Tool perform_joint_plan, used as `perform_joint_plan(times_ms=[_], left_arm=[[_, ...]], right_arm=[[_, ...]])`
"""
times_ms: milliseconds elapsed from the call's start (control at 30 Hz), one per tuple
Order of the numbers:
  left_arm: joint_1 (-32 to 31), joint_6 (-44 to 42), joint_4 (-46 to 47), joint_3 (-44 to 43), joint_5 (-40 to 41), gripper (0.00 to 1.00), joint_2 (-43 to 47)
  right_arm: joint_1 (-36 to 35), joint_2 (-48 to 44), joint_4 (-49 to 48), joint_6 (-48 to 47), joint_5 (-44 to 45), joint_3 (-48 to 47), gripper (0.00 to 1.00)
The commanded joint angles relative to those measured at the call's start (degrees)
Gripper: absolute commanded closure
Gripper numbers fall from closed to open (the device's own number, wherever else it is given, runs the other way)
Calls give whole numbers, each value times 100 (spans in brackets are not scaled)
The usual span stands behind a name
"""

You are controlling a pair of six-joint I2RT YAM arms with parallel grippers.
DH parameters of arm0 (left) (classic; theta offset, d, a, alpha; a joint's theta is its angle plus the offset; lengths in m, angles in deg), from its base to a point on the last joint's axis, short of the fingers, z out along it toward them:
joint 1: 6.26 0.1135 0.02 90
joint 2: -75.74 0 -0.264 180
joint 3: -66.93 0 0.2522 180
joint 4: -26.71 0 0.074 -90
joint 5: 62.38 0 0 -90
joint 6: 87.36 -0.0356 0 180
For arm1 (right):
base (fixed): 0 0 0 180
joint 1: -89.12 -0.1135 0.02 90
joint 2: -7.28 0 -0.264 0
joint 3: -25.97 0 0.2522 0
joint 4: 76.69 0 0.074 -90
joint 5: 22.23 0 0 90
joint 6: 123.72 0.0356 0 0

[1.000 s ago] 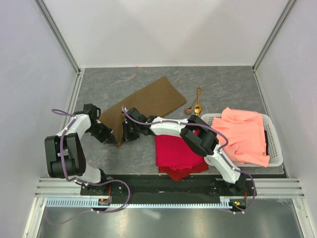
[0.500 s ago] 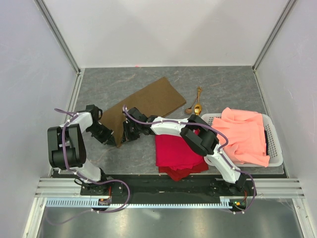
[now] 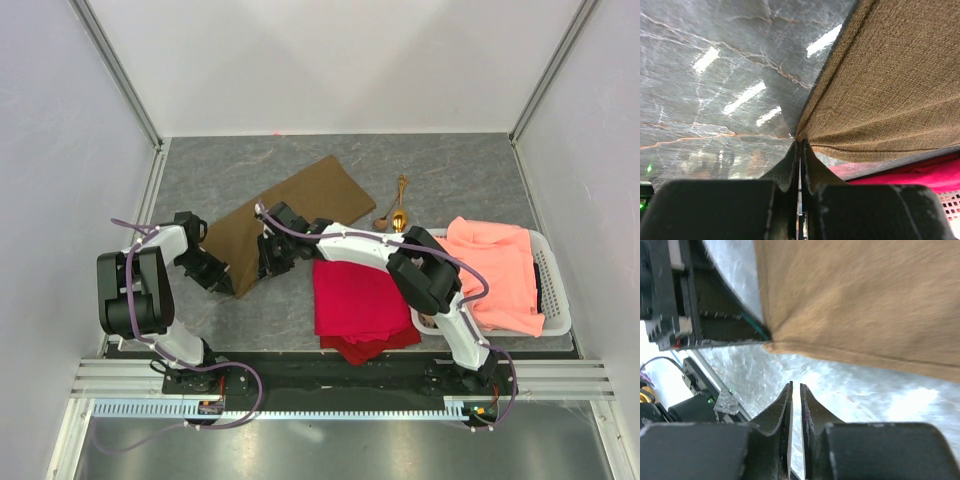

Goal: Fold the napkin into a case and place the utensils inside
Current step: Smooth out the rectangle-folded napkin at the center of the board.

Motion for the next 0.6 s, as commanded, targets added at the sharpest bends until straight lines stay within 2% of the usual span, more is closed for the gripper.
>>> perform_joint_plan(times_ms=[0, 100, 133, 233, 267, 400, 567], left_arm=[[6, -128, 147, 63, -19, 97, 107], [14, -189, 95, 63, -54, 89, 222], [14, -207, -28, 46, -63, 82, 327], [14, -225, -318, -60, -54, 73, 651], [14, -225, -397, -86, -71, 72, 749], [14, -190, -600, -279, -141, 71, 1162], [14, 21, -232, -157, -606, 83, 866]], right_arm=[[277, 8, 252, -161, -98, -354, 83], [330, 315, 270, -144, -239, -741, 82], [330, 412, 339, -135, -300, -951, 82], [339, 615, 375, -117, -345, -1120, 82], [347, 641, 375, -117, -345, -1129, 82], [461, 642, 375, -100, -424, -1076, 82], [585, 580, 384, -117, -459, -900, 83]])
